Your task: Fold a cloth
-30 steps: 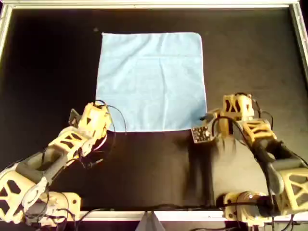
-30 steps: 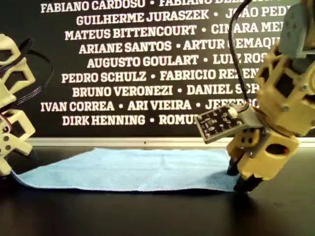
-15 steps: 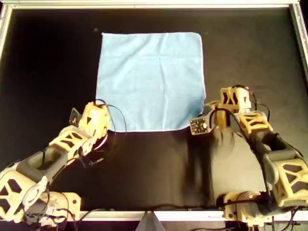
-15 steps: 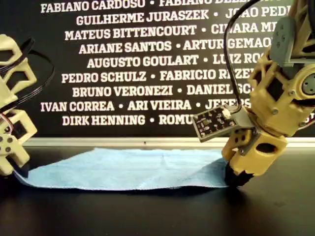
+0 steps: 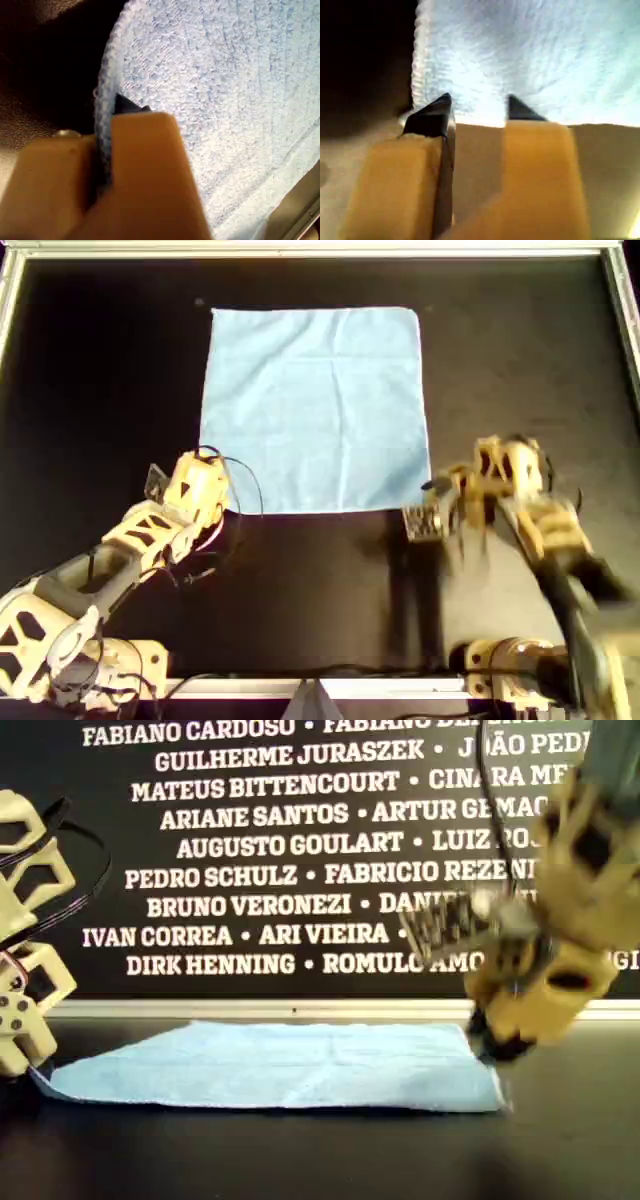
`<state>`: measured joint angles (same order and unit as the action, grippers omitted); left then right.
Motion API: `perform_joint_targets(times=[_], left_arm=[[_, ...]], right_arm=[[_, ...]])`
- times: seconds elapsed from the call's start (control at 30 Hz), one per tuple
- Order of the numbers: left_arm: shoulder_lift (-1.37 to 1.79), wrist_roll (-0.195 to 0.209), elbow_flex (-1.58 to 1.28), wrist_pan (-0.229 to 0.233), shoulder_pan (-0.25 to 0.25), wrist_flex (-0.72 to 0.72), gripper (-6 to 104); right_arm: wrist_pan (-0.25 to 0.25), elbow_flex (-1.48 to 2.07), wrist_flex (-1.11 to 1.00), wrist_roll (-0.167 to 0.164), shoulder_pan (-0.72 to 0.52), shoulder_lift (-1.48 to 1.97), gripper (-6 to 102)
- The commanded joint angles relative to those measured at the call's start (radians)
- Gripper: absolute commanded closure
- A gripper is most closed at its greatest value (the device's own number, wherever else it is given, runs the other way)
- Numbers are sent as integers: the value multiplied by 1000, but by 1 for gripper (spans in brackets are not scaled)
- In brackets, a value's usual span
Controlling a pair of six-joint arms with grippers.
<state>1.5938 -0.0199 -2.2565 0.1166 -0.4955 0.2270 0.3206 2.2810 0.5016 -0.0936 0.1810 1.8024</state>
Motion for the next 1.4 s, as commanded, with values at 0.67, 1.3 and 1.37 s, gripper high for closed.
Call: perform_joint_targets(times=[0.67,1.3,1.37], left_arm=[[-2,2,14,-11,-14,-6,98],[-2,-2,14,-11,-14,-6,98],[-2,-2,14,-11,-14,-6,98]], right_arm=[[-81,17,-32,-2,-2,-89,36],[-176,-207,-35,18,86,-284,36],[-184,-209,-37,18,130,-284,36]])
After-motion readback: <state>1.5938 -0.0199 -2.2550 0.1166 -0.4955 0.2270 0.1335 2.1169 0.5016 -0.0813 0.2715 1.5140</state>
